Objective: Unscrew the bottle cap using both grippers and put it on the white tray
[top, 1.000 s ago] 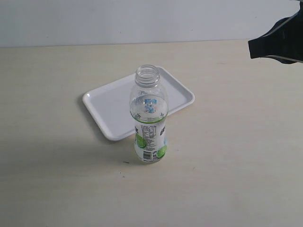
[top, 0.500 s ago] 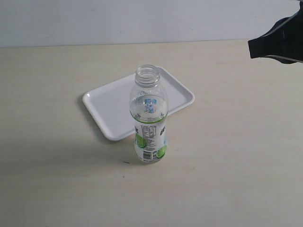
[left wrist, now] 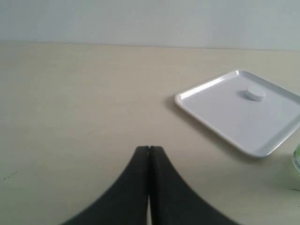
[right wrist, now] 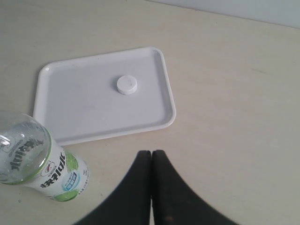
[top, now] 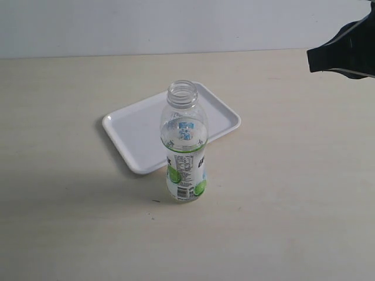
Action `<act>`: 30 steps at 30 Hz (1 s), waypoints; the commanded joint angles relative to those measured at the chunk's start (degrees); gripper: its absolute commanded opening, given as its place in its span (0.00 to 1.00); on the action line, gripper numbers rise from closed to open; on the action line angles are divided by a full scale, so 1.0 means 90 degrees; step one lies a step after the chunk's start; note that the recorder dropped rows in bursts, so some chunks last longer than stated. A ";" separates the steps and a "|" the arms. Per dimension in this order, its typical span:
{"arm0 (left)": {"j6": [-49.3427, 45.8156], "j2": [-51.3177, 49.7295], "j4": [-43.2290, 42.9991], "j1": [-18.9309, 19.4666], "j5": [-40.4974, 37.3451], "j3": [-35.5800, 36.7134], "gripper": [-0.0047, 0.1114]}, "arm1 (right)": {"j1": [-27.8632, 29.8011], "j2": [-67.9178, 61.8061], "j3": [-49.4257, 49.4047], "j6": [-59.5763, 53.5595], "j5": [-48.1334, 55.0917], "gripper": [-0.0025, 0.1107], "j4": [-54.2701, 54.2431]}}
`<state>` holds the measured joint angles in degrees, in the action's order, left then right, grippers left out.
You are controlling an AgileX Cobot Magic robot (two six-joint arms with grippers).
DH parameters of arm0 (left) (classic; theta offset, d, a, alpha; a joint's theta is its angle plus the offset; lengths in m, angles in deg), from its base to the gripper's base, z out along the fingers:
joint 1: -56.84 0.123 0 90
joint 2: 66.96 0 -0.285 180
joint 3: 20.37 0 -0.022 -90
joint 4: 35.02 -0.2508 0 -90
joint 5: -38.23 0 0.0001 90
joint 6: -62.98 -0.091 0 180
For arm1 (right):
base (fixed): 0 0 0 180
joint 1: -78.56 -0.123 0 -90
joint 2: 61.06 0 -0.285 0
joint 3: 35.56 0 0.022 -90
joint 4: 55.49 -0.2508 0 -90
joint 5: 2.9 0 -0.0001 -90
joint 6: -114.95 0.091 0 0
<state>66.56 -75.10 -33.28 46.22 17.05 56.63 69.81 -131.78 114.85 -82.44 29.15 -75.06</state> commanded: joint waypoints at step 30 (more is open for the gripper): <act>0.0078 0.0040 -0.0042 0.0023 0.0085 0.0024 0.04 | 0.0506 0.4456 -0.1613 -0.0051 -0.2128 0.02 -0.0044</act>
<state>66.70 -75.10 -33.61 46.45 17.17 56.63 73.69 -96.87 102.72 -83.54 12.89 -75.28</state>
